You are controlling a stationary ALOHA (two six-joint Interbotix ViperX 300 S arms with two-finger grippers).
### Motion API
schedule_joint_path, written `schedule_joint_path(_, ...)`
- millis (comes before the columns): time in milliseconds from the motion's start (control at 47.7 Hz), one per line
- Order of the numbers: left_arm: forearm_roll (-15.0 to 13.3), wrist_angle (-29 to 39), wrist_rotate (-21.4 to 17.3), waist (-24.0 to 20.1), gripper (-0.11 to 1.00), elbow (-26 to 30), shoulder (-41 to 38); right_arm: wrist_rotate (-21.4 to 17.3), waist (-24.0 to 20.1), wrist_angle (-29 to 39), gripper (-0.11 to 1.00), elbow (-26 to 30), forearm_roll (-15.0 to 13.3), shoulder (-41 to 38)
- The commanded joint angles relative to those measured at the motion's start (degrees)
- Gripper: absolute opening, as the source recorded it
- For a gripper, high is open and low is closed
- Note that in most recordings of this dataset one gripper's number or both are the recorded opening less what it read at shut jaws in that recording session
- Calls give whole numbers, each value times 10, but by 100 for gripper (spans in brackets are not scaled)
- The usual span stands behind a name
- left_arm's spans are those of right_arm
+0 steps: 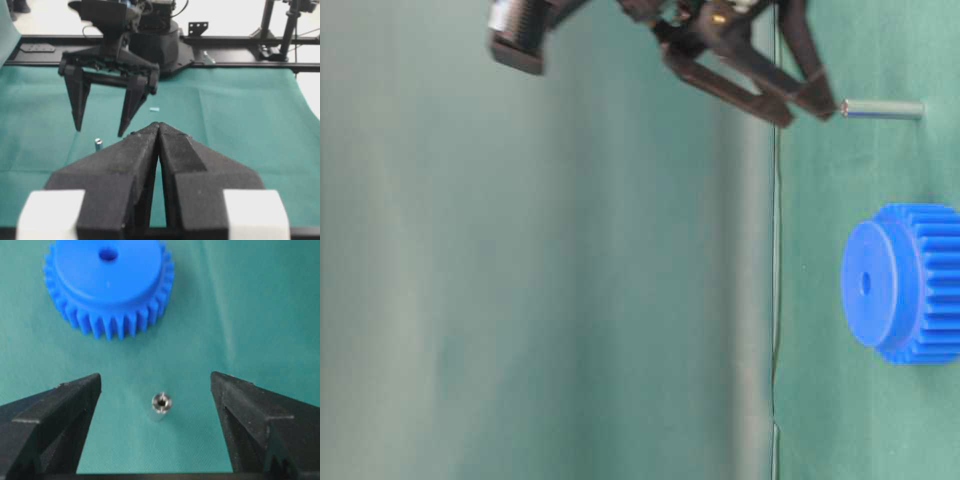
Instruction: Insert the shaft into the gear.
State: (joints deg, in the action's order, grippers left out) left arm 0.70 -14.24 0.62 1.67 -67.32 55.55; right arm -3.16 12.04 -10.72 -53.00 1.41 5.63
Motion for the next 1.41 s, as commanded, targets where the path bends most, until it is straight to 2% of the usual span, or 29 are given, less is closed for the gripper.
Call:
schedule_joint_path(0,2,-4,0,1,0,16,-5,-1,1,-13,89,10,5,-4)
schedule_joint_path(399,2,-1,0,1,0,16,-4,-1,2,-35,84,7,13,-37)
schedule_joint_path(504,2,4,0,1,0,15,-5,-1,2,-33,71,7,13,-38)
schedule_joint_path(671,2,4,0,1,0,16,-5,0,2,-8,31,7,11,-39)
schedule_joint_path(755,2,4,0,1,0,16,-5,0,2,-5,16,7,12,-39)
schedule_joint_path(1112,2,9,0,1,0,16,-4,1,2,11,17,23,11,-23)
schedule_joint_path(1385,3,10,0,1,0,17,-4,3,2,144,17,72,8,51)
